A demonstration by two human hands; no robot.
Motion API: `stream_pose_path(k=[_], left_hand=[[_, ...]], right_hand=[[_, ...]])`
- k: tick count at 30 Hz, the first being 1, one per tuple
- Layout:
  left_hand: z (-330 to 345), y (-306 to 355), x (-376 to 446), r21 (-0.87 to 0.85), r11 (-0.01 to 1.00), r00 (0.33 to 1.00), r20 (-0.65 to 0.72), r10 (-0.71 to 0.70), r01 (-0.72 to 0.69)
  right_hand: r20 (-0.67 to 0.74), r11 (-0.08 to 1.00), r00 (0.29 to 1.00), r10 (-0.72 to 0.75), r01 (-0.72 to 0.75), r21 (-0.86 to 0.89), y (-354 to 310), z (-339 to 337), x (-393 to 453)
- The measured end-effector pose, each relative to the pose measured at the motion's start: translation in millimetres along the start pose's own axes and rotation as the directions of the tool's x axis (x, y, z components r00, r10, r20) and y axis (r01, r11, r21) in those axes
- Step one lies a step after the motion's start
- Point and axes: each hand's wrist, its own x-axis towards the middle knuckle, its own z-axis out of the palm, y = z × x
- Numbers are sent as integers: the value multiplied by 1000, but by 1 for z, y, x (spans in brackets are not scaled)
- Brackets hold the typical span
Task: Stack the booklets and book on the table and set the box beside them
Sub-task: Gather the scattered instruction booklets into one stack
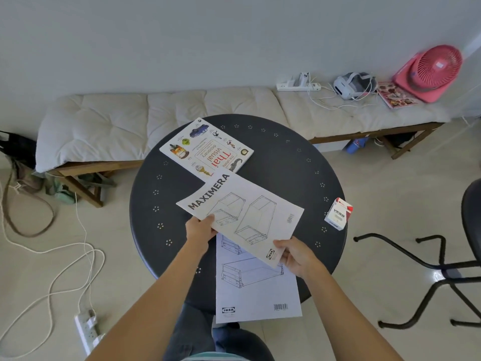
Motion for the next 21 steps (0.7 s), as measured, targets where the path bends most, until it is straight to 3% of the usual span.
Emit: stream_pose_path(k=[9,15,17,21], left_hand=[[-15,13,4,200,969,974,202,103,-144],[-17,32,4,228,939,940,284,189,-258],[-17,37,5,205,939,931,298,211,-278],[-17,46,4,230,934,910,376,172,-272]], right_hand=[[-10,982,996,-85,86,168,-6,-30,1],[53,992,991,-121,119,39,-30,-35,4],[49,987,988,-149,146,66,-38,-33,6],[118,989,982,-146,147,-4,-54,-37,5]])
